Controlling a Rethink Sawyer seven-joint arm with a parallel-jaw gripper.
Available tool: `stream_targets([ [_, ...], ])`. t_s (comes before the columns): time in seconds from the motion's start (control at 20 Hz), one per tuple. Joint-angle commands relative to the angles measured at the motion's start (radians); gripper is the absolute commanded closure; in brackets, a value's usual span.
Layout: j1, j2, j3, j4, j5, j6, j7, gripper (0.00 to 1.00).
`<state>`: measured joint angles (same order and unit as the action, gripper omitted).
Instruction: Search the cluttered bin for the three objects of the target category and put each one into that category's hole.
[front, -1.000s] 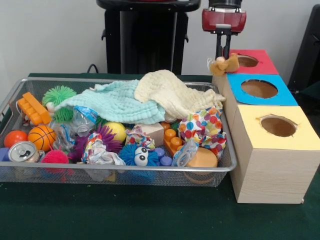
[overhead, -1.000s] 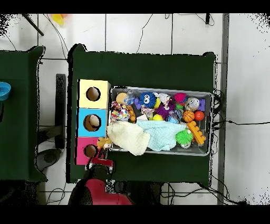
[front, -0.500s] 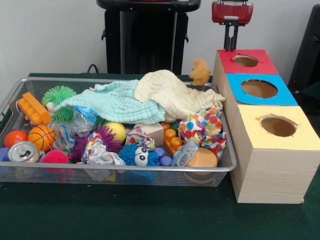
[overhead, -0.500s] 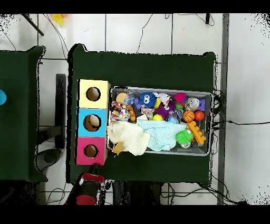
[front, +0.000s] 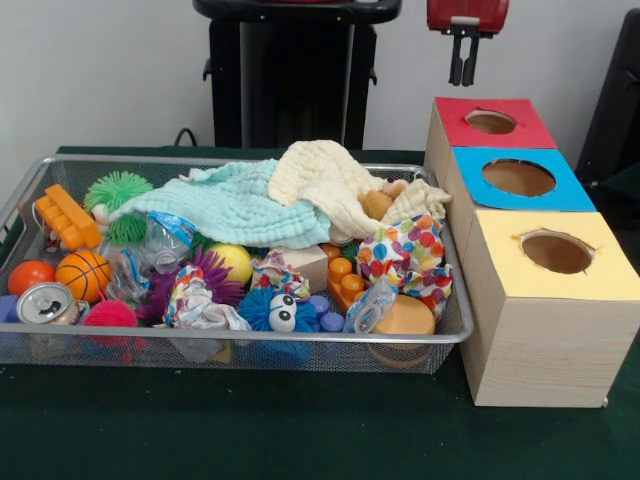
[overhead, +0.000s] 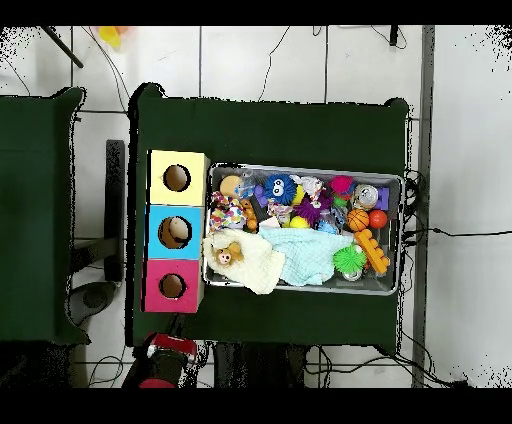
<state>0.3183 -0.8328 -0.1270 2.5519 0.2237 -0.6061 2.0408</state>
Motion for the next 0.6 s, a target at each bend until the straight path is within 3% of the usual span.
stream_targets([
  [0.05,0.006,-0.021,-0.023,-0.062,0.101,0.045,0.191,1.0],
  [0.5,-0.041,0.006,-0.067,-0.118,0.022,-0.025,0.131,1.0],
  [0.55,-0.042,0.012,-0.074,-0.123,0.015,-0.041,0.127,0.0],
  [0.6,-0.055,0.012,-0.072,-0.129,0.0,-0.034,0.121,0.0],
])
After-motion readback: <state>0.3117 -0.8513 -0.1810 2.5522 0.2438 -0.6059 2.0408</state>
